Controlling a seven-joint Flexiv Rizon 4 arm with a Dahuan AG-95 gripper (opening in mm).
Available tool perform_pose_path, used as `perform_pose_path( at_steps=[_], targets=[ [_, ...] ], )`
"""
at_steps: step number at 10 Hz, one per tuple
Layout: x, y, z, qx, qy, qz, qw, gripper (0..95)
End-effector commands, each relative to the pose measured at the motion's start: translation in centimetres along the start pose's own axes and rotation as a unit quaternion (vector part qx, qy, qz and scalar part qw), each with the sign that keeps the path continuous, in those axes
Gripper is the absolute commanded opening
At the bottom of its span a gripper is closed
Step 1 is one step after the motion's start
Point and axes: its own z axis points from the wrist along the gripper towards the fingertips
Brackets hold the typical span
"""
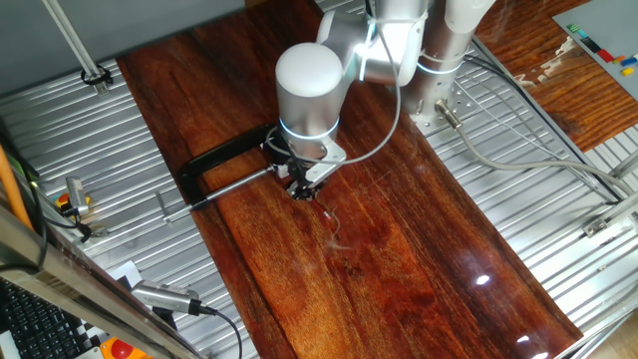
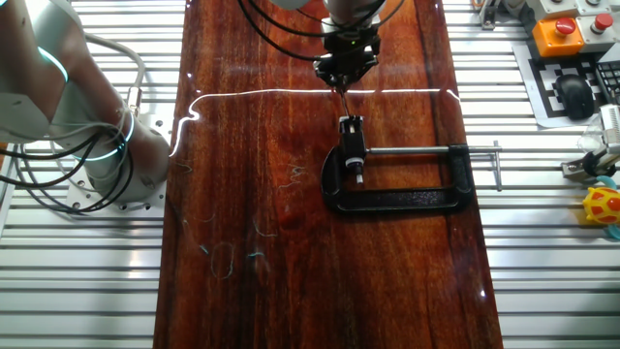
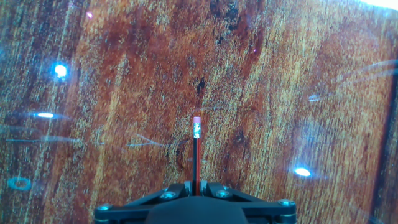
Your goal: Insert the pencil into the pencil sharpener
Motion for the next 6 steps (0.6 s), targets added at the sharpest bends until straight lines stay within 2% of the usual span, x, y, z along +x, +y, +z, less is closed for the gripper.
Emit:
perform_pose_path(
  at_steps=[1, 6],
  targets=[
    [-0.12, 0.00, 0.00, 0.000, -0.006, 0.008, 1.0000, 0.0],
    [-0.12, 0.00, 0.00, 0.001, -0.010, 0.021, 0.9997, 0.0]
  ],
)
